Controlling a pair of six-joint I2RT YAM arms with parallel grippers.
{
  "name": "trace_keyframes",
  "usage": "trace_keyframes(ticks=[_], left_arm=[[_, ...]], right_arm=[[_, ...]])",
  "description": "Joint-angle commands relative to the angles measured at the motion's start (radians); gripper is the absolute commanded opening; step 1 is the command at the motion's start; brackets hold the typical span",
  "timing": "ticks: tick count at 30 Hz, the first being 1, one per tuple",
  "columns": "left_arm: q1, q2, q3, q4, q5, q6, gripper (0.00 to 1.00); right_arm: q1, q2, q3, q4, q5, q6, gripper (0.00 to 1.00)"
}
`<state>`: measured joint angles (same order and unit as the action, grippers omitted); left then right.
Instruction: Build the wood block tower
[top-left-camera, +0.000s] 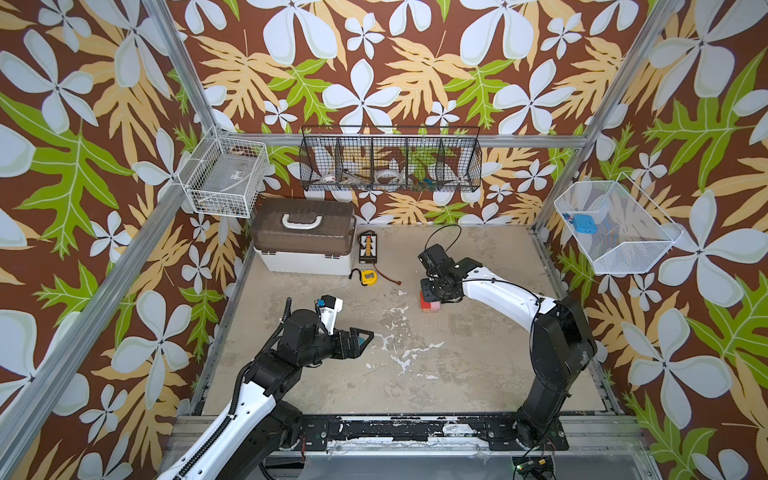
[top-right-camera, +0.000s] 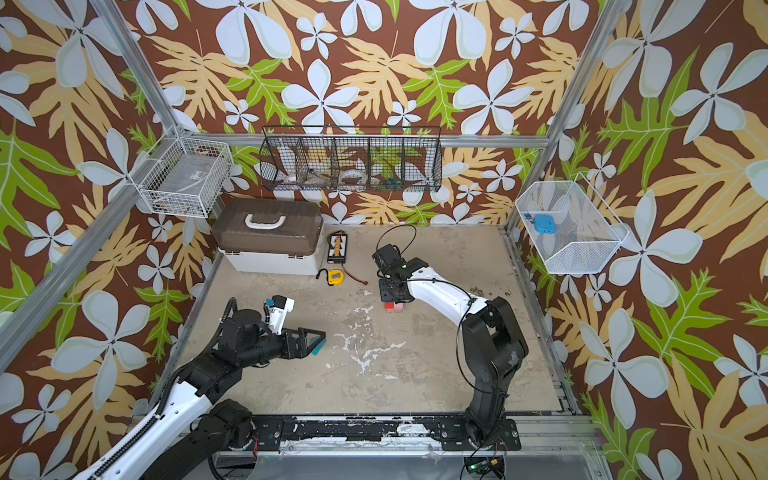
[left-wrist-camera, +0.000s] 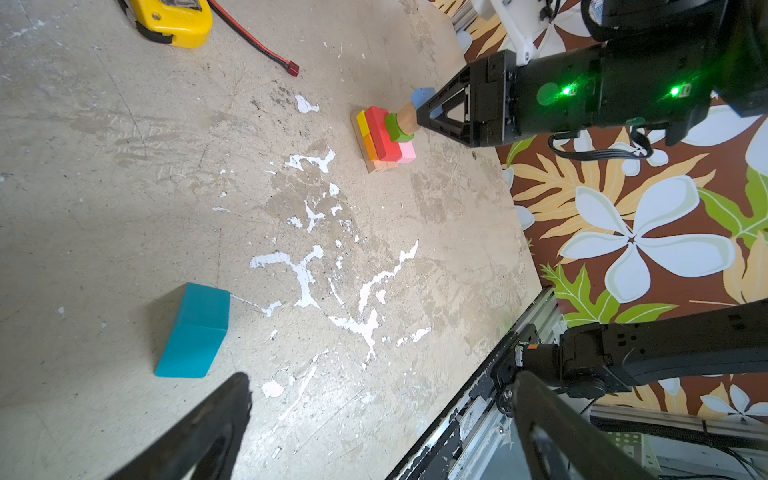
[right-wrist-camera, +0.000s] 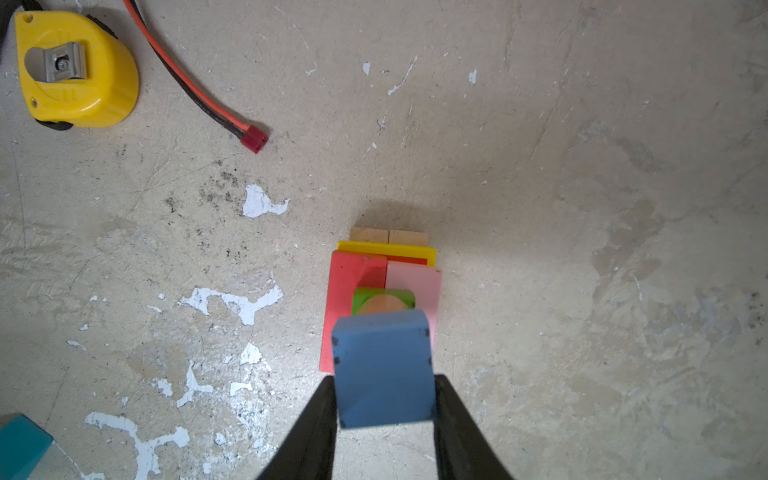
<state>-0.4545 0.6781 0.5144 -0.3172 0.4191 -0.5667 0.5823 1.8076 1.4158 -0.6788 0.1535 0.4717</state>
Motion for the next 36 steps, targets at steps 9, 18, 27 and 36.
trace_keyframes(ticks=[9,18,27,36], left_arm=[[0.0,-0.002,-0.002,0.022,0.003,0.01,1.0],[0.0,-0.002,-0.002,0.022,0.002,0.01,1.0],[0.0,-0.002,-0.002,0.023,0.002,0.01,1.0],[0.0,-0.003,-0.001,0.022,-0.007,0.008,1.0]], right_arm=[[0.001,-0.015,-0.005,0.004,-0.005,0.013,0.4],[0.001,-0.022,-0.01,0.008,-0.015,0.014,0.4],[0.001,-0.025,-0.012,0.004,-0.006,0.015,0.4],[0.026,-0.165,-0.059,0.026,0.1,0.035,0.47]])
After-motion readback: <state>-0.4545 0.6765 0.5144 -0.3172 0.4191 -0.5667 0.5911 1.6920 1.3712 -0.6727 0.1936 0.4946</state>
